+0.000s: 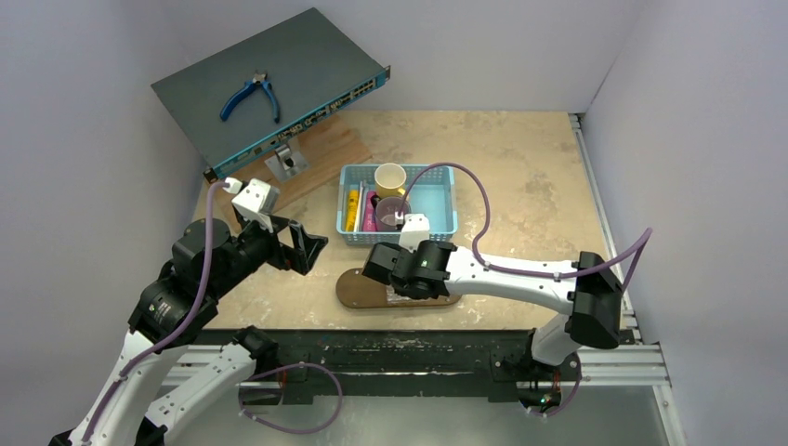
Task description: Prepare toiletry sets of a toothbrush and toothpaste on the tray
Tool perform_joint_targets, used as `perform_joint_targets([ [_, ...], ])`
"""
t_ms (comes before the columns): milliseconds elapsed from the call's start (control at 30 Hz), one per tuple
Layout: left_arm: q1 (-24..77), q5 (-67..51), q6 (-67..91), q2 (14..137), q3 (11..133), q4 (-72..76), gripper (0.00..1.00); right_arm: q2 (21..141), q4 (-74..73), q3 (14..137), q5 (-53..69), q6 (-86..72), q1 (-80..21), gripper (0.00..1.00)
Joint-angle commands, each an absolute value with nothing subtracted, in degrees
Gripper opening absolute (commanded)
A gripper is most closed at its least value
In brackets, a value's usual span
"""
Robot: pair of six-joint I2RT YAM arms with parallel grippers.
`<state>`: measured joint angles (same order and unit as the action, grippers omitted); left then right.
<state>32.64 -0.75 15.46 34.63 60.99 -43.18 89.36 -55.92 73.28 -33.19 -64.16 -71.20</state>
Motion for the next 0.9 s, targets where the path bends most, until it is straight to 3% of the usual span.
perform_joint_targets([
  [0,32.69,-0.18,15.21,34.63,61.08,-42.55,0.98,89.59,-53.72,74.17,-33.43,-65.21,-71.37,0.00],
  [867,32.65,-0.18,15.12,35.13,61.09,-42.67,0.98,92.35,-50.89,72.55,-32.33,-63.68,-71.24,0.01],
])
